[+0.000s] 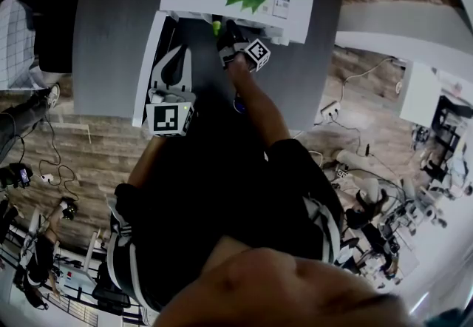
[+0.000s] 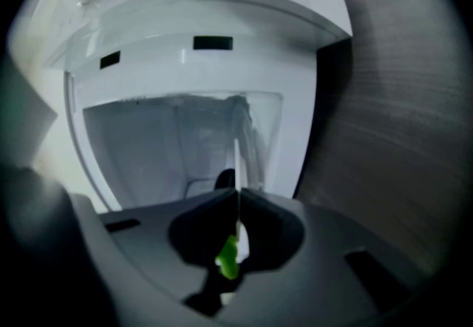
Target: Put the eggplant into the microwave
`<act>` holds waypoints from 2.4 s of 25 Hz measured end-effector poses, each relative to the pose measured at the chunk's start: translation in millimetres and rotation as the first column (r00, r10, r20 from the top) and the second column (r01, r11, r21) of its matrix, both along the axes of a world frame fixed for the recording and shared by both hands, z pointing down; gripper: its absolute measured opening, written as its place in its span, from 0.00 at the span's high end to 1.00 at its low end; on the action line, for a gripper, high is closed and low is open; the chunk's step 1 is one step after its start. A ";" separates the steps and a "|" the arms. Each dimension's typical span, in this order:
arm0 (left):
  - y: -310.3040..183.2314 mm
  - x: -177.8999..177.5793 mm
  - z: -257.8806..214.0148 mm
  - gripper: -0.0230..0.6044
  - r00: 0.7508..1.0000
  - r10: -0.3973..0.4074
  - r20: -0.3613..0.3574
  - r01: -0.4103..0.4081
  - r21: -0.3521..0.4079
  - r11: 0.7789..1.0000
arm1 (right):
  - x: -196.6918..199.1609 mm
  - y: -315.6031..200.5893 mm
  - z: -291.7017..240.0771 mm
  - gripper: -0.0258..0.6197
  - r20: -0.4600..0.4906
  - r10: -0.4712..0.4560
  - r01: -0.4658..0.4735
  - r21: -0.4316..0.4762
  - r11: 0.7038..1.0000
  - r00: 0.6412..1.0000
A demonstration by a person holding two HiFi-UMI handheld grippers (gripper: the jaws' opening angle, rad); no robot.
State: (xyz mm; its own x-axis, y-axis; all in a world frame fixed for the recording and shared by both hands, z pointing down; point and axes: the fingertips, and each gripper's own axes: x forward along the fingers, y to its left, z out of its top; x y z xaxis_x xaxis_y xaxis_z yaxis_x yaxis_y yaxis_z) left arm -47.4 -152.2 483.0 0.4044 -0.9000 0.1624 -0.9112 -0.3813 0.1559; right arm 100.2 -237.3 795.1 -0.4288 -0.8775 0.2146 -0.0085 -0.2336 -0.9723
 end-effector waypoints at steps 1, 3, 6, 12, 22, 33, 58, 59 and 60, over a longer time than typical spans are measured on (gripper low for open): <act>-0.4 0.1 0.4 0.91 1.000 0.000 0.000 0.000 -0.002 1.000 | 0.5 -1.0 0.4 0.91 -0.003 0.001 -0.001 0.000 1.000 1.000; -1.1 -0.6 0.6 0.91 1.000 0.001 0.005 -0.001 -0.003 1.000 | 0.3 -3.1 -0.1 0.91 0.001 0.002 -0.002 0.000 1.000 1.000; -1.8 -2.4 0.3 0.91 1.000 -0.001 0.008 0.001 -0.003 1.000 | -0.8 -6.4 -0.8 0.91 0.002 0.003 -0.003 0.000 1.000 1.000; -3.1 -3.2 3.6 0.91 1.000 -0.003 0.005 0.003 -0.008 1.000 | -1.9 -12.3 0.6 0.91 -0.006 0.005 -0.005 -0.005 1.000 1.000; -4.7 -2.8 4.4 0.91 1.000 0.003 -0.001 -0.003 -0.006 1.000 | -3.3 -12.7 3.6 0.90 -0.010 0.001 -0.001 -0.019 1.000 1.000; -3.3 -1.3 0.6 0.91 1.000 0.018 -0.016 -0.018 0.014 1.000 | -0.7 -9.6 3.2 0.90 -0.032 -0.012 0.011 -0.027 1.000 0.999; -1.0 -0.1 1.6 0.91 0.999 0.024 -0.025 -0.024 0.015 1.000 | 6.0 -3.6 4.1 0.80 -0.119 -0.017 0.008 -0.076 0.997 0.993; -0.7 -0.1 1.9 0.91 0.999 0.022 -0.026 -0.022 0.014 1.000 | 6.1 -3.5 4.5 0.80 -0.128 -0.023 0.014 -0.074 0.997 0.991; -0.5 -0.3 1.9 0.91 0.999 0.021 -0.027 -0.020 0.013 1.000 | 5.7 -3.0 3.7 0.79 -0.145 -0.035 0.024 -0.074 0.997 0.989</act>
